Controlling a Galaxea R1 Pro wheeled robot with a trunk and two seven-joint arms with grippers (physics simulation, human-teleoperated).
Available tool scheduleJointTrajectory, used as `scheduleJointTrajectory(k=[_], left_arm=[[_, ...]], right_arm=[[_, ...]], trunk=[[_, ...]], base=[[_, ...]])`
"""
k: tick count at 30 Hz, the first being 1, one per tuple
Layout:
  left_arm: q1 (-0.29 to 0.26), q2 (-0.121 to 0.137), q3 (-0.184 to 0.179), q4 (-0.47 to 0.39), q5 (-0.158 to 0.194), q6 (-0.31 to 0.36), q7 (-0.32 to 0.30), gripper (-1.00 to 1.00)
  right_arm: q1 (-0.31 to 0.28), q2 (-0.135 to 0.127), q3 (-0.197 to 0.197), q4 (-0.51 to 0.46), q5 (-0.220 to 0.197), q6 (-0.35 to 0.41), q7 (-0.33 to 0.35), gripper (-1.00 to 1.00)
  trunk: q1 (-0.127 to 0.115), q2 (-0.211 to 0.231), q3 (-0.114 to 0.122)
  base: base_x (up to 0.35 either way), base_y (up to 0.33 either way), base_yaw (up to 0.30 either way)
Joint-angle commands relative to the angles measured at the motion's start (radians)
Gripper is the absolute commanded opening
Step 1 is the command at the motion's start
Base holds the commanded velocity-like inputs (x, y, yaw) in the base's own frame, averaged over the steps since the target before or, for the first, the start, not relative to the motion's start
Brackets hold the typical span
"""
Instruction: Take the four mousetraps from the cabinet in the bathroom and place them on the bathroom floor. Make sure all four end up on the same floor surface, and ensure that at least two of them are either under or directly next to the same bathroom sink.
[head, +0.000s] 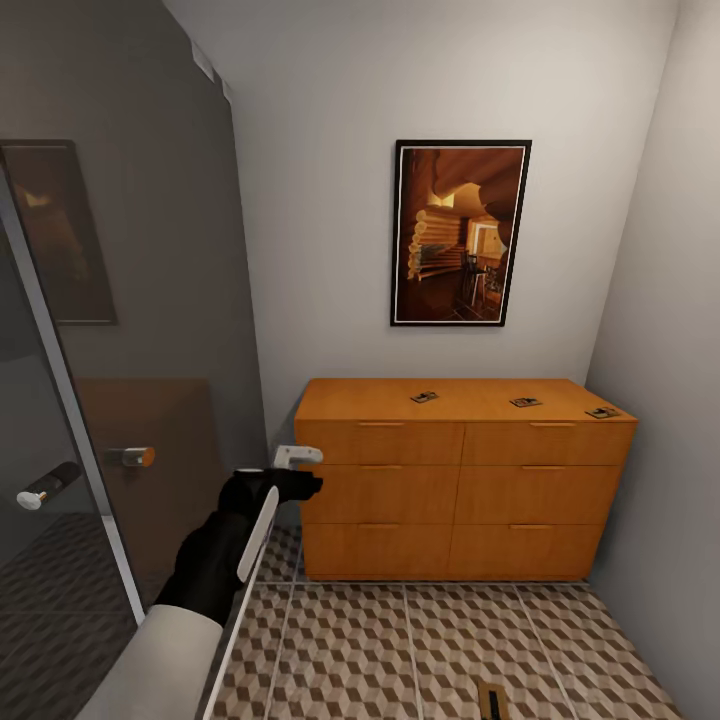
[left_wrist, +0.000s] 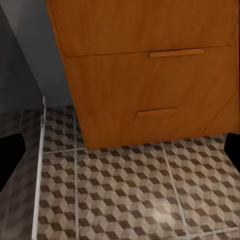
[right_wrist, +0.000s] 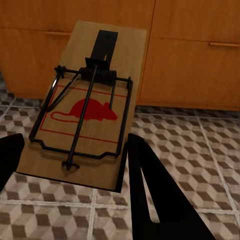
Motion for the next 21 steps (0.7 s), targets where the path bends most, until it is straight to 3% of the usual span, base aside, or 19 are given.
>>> scheduleJointTrajectory(k=[1,10,15,16,21], left_arm=[[-0.001,0.0,-0.007,-0.007,0.001,0.01,-0.002,1.0],[-0.001,0.004,-0.057,-0.057,-0.001,0.061,-0.052,1.0],[-0.001,0.004,-0.086,-0.085,0.0,0.083,-0.08,1.0],[-0.001,0.004,-0.214,-0.169,0.0,0.084,-0.106,1.0],[-0.001,0.004,-0.216,-0.17,0.001,0.084,-0.107,1.0]], right_arm=[[-0.001,-0.001,0.003,0.001,0.002,0.004,-0.001,-1.0],[-0.001,-0.005,0.002,0.001,0.002,0.055,0.001,-1.0],[-0.001,-0.003,0.002,0.001,0.002,0.084,0.002,-1.0],[-0.001,-0.003,0.002,0.001,0.002,0.162,0.002,-1.0],[-0.001,-0.005,0.002,0.001,0.002,0.164,0.002,-1.0]], trunk=[[0.0,-0.001,-0.001],[0.0,-0.001,-0.001],[0.0,-0.001,-0.001],[0.0,-0.001,-0.001],[0.0,-0.001,-0.001]], base=[[0.0,0.0,0.0],[0.001,0.0,0.0],[0.185,0.0,0.0],[0.288,0.0,0.0],[0.313,-0.001,0.0]])
